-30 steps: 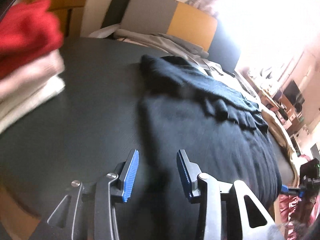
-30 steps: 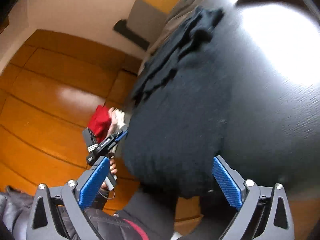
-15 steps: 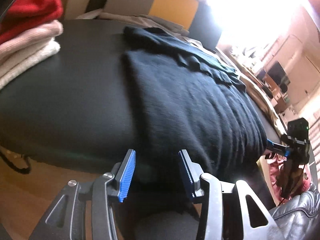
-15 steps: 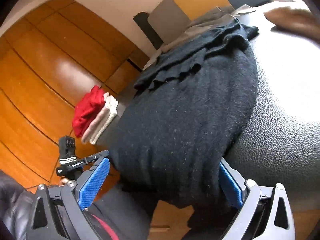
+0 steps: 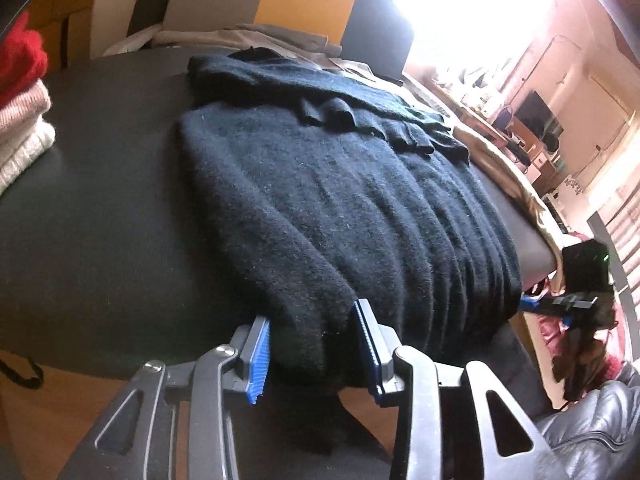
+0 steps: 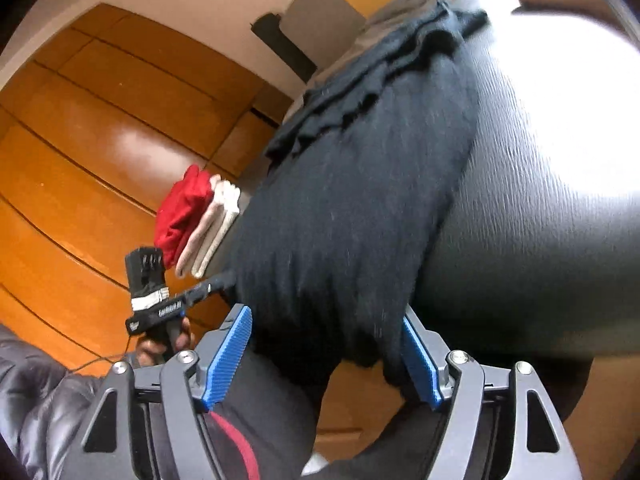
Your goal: Fold clothes
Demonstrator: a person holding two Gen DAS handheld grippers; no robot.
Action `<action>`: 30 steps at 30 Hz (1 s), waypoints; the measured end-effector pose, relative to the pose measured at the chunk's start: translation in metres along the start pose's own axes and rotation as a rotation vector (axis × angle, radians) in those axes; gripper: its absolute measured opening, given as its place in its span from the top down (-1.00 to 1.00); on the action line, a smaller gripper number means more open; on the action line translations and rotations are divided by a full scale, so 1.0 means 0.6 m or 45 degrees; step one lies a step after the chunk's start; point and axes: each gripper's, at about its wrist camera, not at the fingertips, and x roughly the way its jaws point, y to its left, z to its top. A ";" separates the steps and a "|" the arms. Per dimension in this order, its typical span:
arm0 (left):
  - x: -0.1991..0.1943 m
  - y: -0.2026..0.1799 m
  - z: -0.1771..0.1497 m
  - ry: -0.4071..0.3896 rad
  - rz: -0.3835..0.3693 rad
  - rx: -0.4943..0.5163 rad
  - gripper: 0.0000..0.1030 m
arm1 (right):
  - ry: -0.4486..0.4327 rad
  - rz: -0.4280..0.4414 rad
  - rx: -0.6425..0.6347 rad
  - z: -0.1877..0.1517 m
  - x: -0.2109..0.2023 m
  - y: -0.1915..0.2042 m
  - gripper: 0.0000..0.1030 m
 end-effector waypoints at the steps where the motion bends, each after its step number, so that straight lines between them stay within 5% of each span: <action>1: 0.002 0.002 0.000 0.003 -0.008 -0.011 0.26 | 0.031 -0.022 0.005 -0.006 0.007 -0.003 -0.45; 4: 0.006 -0.001 0.001 0.017 0.019 0.008 0.28 | 0.118 -0.088 0.076 -0.015 0.041 -0.023 -0.47; 7: 0.006 -0.002 0.001 0.024 0.058 0.030 0.51 | 0.126 -0.169 0.058 -0.012 0.054 -0.026 -0.33; 8: 0.005 0.001 0.000 0.024 0.061 0.024 0.62 | 0.135 -0.211 0.041 -0.010 0.056 -0.024 -0.06; 9: 0.003 0.008 0.001 0.028 0.041 -0.001 0.77 | 0.145 -0.253 0.023 -0.008 0.059 -0.021 0.54; 10: 0.001 0.014 0.001 0.031 0.021 -0.026 0.79 | 0.172 -0.258 0.016 -0.009 0.062 -0.021 0.90; 14: -0.011 0.029 0.004 0.041 -0.070 -0.075 0.82 | 0.177 -0.208 -0.040 -0.006 0.049 0.008 0.85; 20: -0.052 0.053 0.033 -0.046 -0.365 -0.176 0.82 | 0.032 0.051 0.004 0.034 0.021 0.039 0.85; 30: -0.064 0.078 0.180 -0.239 -0.657 -0.270 0.82 | -0.212 0.296 0.073 0.184 0.001 0.063 0.85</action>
